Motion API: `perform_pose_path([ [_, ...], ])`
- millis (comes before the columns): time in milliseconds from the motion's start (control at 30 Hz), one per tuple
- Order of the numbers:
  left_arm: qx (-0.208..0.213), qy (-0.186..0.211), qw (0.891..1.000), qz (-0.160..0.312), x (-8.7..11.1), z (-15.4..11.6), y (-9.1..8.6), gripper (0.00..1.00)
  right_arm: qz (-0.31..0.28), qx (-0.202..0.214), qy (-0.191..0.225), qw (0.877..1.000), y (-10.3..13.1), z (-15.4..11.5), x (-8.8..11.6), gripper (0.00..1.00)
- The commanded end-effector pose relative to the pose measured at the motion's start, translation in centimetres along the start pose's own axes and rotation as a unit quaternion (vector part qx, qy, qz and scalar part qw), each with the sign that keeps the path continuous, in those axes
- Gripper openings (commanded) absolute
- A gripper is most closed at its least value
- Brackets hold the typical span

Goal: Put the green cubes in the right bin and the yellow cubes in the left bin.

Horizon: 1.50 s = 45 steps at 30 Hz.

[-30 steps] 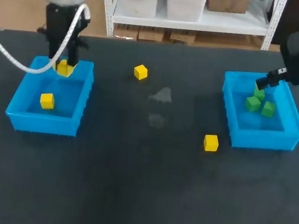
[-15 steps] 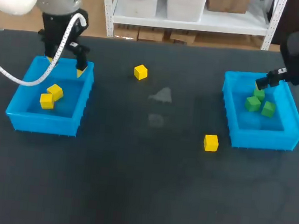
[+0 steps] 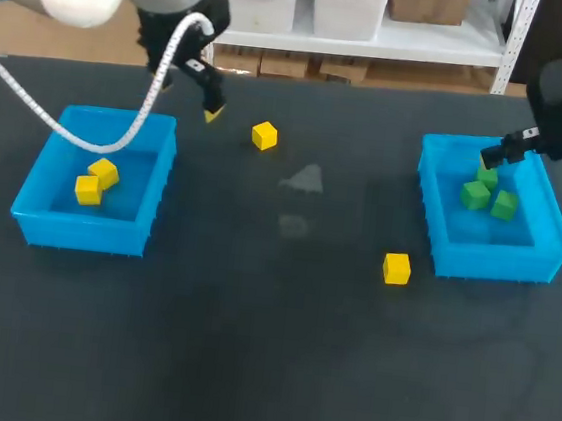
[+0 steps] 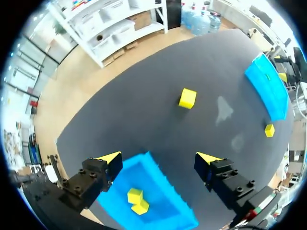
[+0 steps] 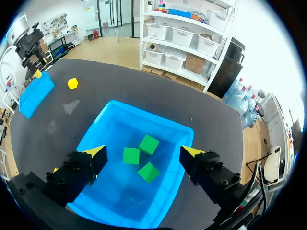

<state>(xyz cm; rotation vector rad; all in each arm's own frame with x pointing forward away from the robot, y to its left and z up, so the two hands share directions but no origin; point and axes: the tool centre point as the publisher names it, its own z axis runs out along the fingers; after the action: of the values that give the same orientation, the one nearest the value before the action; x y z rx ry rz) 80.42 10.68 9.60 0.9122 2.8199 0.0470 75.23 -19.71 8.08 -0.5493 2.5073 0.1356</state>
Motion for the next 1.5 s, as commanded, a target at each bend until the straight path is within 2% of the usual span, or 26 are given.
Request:
perform_pose_path([
  [33, 0.007, 0.049, 0.999, 0.016, -4.9, 1.3, -0.7, 1.00, 0.000, 0.002, -0.001, 1.000, 0.1, -0.1, 0.1, 1.00],
  [333, 0.028, 0.061, 0.997, 0.043, -8.7, 4.0, -3.5, 1.00, 0.000, 0.002, -0.001, 1.000, 0.1, -0.1, 0.1, 1.00],
  [600, 0.036, 0.084, 0.994, 0.062, -10.1, 6.5, -5.2, 1.00, 0.000, 0.002, -0.001, 1.000, 0.1, -0.1, 0.1, 1.00],
  [1033, 0.034, 0.112, 0.991, 0.071, -10.0, 8.7, -5.2, 1.00, 0.000, 0.002, -0.001, 1.000, 0.1, -0.1, 0.1, 1.00],
  [1500, 0.038, 0.138, 0.987, 0.076, -8.9, 10.7, -6.2, 1.00, 0.000, 0.002, -0.001, 1.000, 0.1, -0.1, 0.1, 1.00],
])
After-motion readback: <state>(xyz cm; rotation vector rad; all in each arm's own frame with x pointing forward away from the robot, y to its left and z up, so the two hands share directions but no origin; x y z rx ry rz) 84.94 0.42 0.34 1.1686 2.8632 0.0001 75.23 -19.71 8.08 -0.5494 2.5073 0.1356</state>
